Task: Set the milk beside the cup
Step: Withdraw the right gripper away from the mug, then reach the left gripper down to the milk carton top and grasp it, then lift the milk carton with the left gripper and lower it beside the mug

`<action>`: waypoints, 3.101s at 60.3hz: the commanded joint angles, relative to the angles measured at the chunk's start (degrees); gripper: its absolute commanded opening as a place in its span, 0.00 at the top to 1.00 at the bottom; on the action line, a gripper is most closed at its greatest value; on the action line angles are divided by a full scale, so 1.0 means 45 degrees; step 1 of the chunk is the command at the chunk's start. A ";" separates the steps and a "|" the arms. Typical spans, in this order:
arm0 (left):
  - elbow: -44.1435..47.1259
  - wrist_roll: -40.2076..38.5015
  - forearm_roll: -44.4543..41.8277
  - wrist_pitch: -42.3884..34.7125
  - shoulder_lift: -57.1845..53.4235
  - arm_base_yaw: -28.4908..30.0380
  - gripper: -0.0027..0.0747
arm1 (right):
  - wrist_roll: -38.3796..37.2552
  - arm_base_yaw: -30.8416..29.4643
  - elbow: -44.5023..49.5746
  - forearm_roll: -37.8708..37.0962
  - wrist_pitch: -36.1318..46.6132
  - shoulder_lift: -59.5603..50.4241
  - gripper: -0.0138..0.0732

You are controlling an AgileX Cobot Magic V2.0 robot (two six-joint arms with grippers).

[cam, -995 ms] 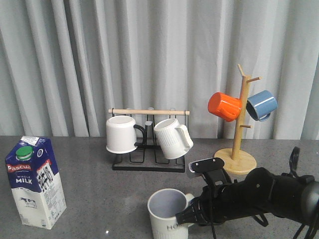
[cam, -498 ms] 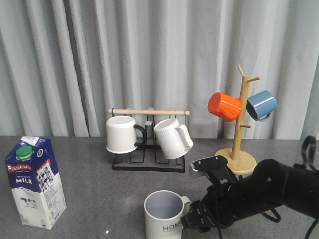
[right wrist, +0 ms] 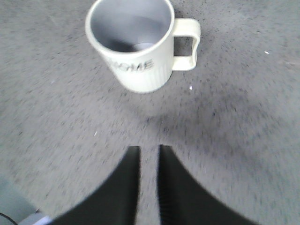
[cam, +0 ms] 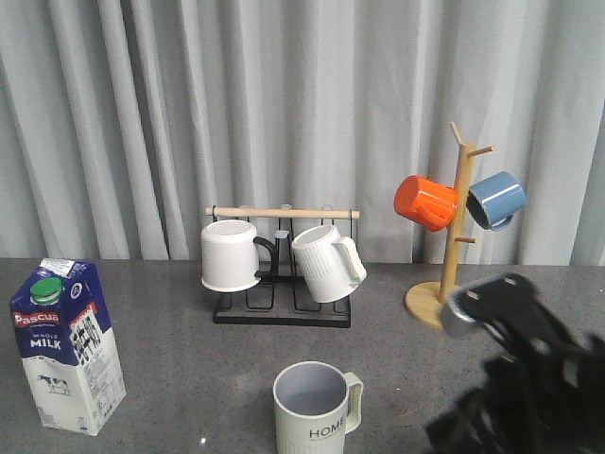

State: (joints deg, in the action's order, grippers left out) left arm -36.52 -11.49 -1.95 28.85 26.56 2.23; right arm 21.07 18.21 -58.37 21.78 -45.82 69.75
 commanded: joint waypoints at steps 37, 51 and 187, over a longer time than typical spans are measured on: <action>-0.5693 0.3767 0.2441 0.3729 0.4156 -0.0003 0.38 | 0.0274 -0.0080 0.7604 -0.0231 0.1894 -0.9076 0.85; -0.9273 0.4472 0.1987 0.6306 0.6593 -0.0003 0.31 | 0.0287 -0.0080 0.7769 -0.0231 0.1942 -0.9076 0.85; -1.5962 0.5265 0.4528 0.8666 1.6125 -0.0003 0.88 | 0.0287 -0.0080 0.7919 -0.0231 0.2122 -0.9076 0.85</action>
State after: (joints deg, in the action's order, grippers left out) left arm -106.52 12.07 12.21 69.86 104.15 2.23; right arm 21.96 18.12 -21.21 20.17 -39.58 28.72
